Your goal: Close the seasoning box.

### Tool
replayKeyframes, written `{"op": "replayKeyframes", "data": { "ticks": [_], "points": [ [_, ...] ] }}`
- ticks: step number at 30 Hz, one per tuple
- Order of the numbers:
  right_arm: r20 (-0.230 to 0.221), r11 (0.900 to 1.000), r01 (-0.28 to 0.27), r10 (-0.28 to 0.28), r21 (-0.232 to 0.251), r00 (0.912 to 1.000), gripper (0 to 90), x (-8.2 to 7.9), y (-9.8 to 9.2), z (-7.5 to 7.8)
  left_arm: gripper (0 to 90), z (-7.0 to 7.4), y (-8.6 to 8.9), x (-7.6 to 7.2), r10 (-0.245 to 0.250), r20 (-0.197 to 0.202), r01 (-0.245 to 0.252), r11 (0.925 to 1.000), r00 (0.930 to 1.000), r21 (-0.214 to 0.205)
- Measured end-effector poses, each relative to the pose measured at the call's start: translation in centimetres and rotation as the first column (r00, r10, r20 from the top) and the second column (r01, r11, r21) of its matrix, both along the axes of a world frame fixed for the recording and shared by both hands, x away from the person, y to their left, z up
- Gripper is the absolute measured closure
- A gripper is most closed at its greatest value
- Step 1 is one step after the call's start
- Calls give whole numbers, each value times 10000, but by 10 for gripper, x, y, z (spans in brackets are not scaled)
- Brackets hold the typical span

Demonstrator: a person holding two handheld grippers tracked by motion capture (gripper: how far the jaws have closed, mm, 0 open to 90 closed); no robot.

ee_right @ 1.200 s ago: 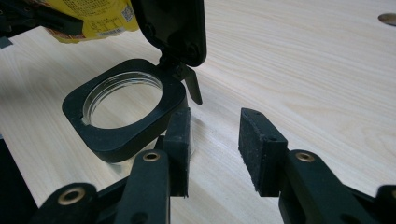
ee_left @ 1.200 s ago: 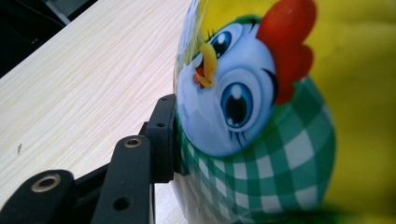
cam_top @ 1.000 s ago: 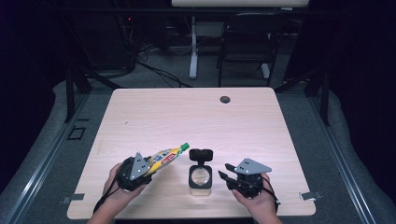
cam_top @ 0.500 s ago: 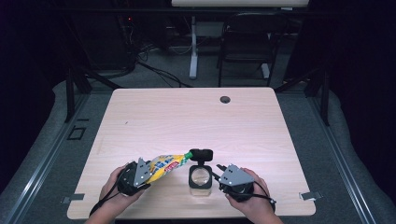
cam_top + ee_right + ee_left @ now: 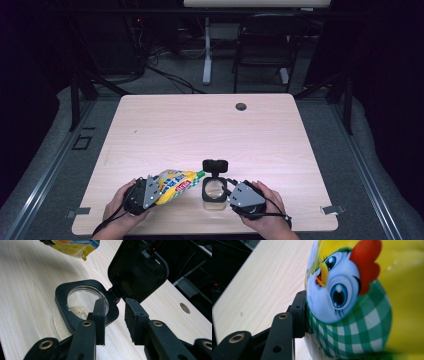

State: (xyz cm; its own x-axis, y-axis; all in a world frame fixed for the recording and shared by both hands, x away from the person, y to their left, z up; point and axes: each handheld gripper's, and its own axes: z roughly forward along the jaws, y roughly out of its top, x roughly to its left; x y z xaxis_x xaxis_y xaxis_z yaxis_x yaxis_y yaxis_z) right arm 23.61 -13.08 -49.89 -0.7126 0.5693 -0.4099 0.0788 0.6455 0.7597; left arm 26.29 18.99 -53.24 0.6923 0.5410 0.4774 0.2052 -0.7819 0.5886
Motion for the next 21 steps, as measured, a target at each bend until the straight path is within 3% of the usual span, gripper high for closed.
{"op": "replayKeyframes", "data": {
  "ticks": [4,10,16,18,21],
  "points": [
    [2,9998,69,-69,191,10000,708,-1,0,-1,575,1,0,-2,26,154,-26,10000,9999,-2],
    [247,10000,-27,28,-39,9997,708,-4,1,-3,575,2,-3,-5,68,570,-92,9990,9984,429],
    [857,9969,-168,233,-764,9960,727,-9,8,-5,575,3,-5,-6,115,744,-166,9976,9972,674],
    [1235,9906,-200,369,-1353,9917,745,-12,13,-6,575,3,-6,-6,154,812,-218,9967,9966,783],
    [1493,9853,-189,446,-1696,9878,755,-14,16,-7,576,4,-6,-7,136,873,-206,9966,9961,803]
  ]
}}
